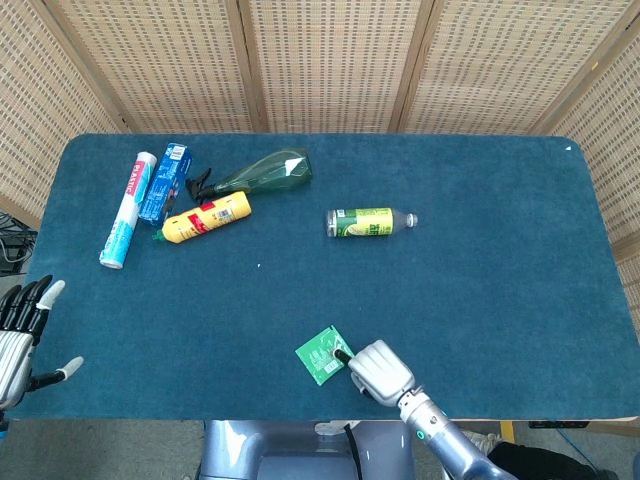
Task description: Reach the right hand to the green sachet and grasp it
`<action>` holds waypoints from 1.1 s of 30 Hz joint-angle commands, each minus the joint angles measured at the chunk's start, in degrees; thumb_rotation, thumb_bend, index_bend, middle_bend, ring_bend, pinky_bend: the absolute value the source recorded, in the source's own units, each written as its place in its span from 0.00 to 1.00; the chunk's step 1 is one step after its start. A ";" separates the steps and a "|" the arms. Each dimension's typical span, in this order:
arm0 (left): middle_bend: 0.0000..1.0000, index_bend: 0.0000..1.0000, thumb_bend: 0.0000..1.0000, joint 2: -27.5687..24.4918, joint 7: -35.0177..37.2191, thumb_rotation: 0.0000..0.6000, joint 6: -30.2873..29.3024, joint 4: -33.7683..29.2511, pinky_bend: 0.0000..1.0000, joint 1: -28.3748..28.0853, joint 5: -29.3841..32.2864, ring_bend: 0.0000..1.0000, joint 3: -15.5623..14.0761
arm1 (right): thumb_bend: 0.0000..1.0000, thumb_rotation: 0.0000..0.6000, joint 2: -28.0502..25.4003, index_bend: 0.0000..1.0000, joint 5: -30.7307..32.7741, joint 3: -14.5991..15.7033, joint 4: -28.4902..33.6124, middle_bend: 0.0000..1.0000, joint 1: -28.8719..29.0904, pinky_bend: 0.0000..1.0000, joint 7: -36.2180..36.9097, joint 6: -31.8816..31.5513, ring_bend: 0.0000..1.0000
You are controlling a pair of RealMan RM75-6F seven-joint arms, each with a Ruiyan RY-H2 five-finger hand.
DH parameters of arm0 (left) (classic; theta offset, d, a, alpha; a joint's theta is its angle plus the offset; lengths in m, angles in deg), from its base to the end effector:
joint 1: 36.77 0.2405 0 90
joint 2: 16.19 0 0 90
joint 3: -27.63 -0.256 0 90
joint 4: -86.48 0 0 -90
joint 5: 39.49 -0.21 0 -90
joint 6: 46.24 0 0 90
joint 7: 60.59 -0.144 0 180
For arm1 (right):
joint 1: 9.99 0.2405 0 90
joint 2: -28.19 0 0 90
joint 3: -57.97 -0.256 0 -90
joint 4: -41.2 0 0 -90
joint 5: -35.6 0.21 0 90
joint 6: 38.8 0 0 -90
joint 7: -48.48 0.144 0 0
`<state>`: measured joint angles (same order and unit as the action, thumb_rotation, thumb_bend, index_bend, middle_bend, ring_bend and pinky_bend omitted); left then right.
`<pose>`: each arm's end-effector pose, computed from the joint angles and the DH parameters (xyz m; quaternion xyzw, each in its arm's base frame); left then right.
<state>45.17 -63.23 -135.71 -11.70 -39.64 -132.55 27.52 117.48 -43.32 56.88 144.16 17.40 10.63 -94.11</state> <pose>-0.2839 0.1578 0.1623 -0.6167 -0.3664 -0.4116 0.5622 -0.1360 -0.2075 -0.0442 0.8280 -0.3187 0.3324 0.3199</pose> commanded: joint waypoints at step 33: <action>0.00 0.00 0.10 -0.09 -0.21 0.99 0.78 0.09 0.01 -0.24 0.39 0.00 -0.14 | 0.82 1.00 2.75 0.08 19.10 2.75 4.01 1.00 7.51 0.96 -12.85 -0.12 1.00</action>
<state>45.07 -63.45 -134.92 -11.61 -39.88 -132.15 27.38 120.17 -24.29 59.56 148.13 24.87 -2.27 -94.16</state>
